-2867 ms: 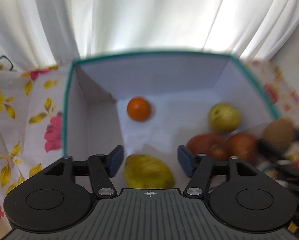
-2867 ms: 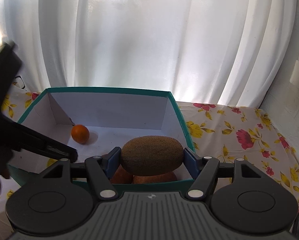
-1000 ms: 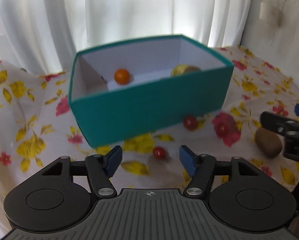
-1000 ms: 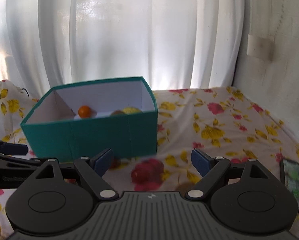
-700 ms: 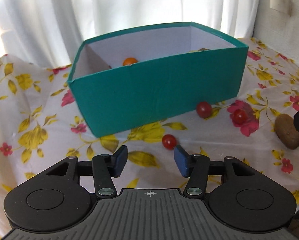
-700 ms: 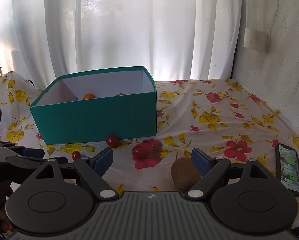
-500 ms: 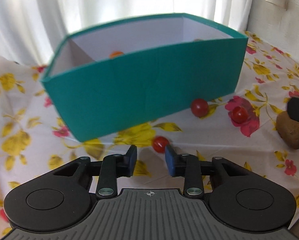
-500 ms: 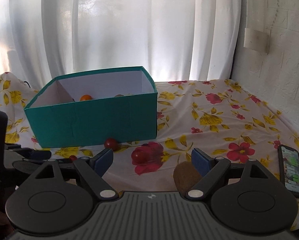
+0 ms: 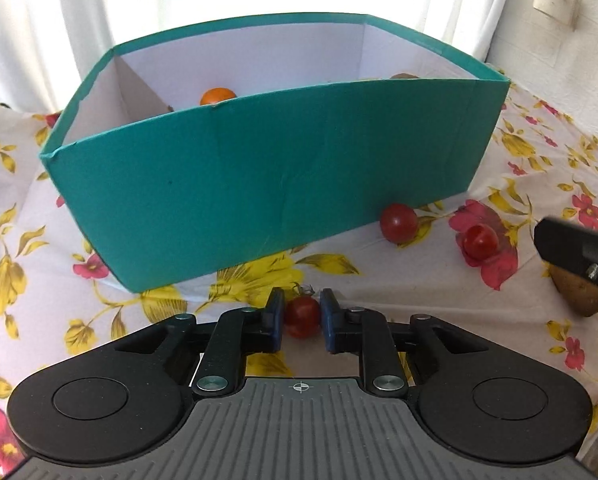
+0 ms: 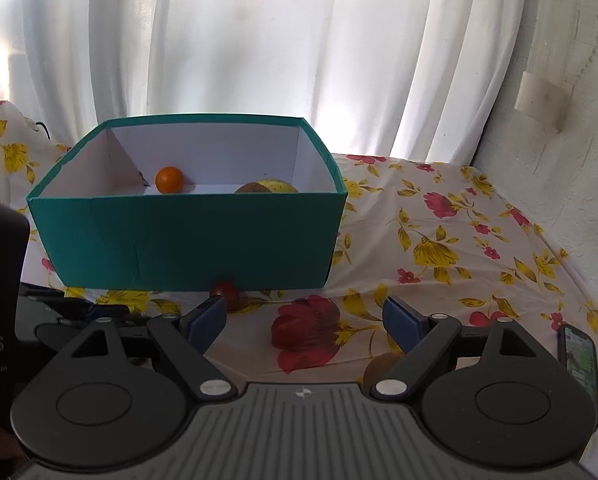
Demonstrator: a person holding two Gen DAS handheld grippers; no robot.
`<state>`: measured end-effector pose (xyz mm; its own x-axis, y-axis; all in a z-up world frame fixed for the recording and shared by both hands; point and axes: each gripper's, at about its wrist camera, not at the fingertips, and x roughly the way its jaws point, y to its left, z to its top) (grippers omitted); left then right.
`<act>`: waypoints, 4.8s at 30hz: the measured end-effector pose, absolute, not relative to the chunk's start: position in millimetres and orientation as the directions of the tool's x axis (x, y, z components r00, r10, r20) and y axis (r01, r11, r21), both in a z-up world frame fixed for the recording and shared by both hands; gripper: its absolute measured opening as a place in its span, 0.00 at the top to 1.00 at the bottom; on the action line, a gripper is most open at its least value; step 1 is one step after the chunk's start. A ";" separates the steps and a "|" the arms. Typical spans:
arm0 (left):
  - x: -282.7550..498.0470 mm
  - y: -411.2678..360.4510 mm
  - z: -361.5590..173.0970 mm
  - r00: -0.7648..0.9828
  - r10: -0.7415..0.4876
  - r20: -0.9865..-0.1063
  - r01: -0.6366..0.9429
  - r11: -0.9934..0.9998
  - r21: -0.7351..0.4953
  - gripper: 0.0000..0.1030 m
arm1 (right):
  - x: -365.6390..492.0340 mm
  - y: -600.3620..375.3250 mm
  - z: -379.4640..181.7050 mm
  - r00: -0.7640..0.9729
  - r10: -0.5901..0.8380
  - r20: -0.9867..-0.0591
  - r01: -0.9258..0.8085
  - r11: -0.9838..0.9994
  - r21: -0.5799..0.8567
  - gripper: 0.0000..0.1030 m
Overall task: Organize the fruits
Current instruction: 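Grasp a cherry tomato on the cloth with the left tool while the right tool approaches another, then grasp the second cherry tomato with the right tool, then carry both cherry tomatoes over the teal box and open both tools inside, then grasp another cherry tomato with the left tool while the right tool approaches a kiwi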
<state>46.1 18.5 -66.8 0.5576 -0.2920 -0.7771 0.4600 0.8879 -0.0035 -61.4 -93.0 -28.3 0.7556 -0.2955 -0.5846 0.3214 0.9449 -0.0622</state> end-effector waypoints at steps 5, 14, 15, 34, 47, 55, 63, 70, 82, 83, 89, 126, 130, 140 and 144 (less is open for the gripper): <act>32.8 31.2 -48.7 0.574 -0.267 -0.774 0.427 0.904 0.004 0.79 | -66.6 -103.4 -44.7 0.764 -0.272 -0.585 0.321 0.947 -0.021 0.18; 5.5 49.3 -7.4 0.599 -0.282 -0.750 0.402 0.915 -0.023 0.79 | -45.9 -105.4 -66.4 0.766 -0.231 -0.600 0.263 0.964 -0.035 0.35; 4.9 48.7 -6.2 0.598 -0.283 -0.750 0.401 0.916 -0.026 0.79 | -39.5 -106.3 -71.5 0.757 -0.227 -0.612 0.261 0.965 -0.035 0.41; 5.2 63.8 6.9 0.624 -0.245 -0.742 0.321 0.946 -0.042 0.79 | -12.5 -111.5 -92.1 0.733 -0.182 -0.655 0.236 0.972 -0.006 0.75; 48.1 53.0 59.7 0.716 -0.224 -0.661 0.270 0.962 -0.033 0.79 | -53.4 -96.9 -12.6 0.829 -0.120 -0.546 0.168 0.985 0.037 0.75; 114.9 41.3 42.6 0.684 -0.173 -0.708 0.211 0.977 -0.035 0.79 | -40.9 -100.7 26.0 0.853 -0.148 -0.500 0.177 0.984 0.010 0.75; 145.3 29.4 15.8 0.650 -0.145 -0.746 0.212 0.977 -0.005 0.79 | -19.4 -104.4 37.6 0.861 -0.159 -0.483 0.183 0.983 0.004 0.75; 161.1 28.1 -4.0 0.610 -0.125 -0.782 0.212 0.977 0.010 0.79 | -10.1 -102.0 38.0 0.863 -0.153 -0.482 0.175 0.985 0.000 0.75; 166.2 39.1 0.2 0.567 -0.219 -0.794 0.245 0.965 -0.091 0.70 | -0.4 -100.5 35.3 0.858 -0.145 -0.492 0.171 0.985 0.008 0.75; 160.3 42.4 7.2 0.575 -0.243 -0.781 0.251 0.961 -0.115 0.56 | 0.6 -101.0 34.6 0.857 -0.145 -0.494 0.173 0.985 0.009 0.75; 117.9 70.3 55.5 0.695 -0.330 -0.639 0.281 0.942 -0.181 0.15 | 4.3 -104.2 31.7 0.853 -0.146 -0.501 0.180 0.983 0.020 0.75; 50.1 79.5 28.8 0.702 -0.159 -0.694 0.214 0.977 -0.007 0.10 | -8.1 -108.4 44.5 0.919 -0.113 -0.377 0.180 0.972 0.150 0.17; 38.0 53.1 12.4 0.692 -0.196 -0.694 0.288 0.958 0.016 0.12 | -53.0 -130.8 52.1 0.920 -0.217 -0.327 0.285 0.942 0.178 0.16; 28.0 -17.0 -35.5 0.654 -0.235 -0.719 0.388 0.920 0.052 0.26 | -110.5 -143.0 4.5 0.846 -0.292 -0.446 0.394 0.906 0.155 0.16; 29.5 -38.9 -48.6 0.647 -0.240 -0.724 0.413 0.908 0.068 0.27 | -126.6 -151.1 -3.1 0.823 -0.318 -0.470 0.435 0.886 0.162 0.16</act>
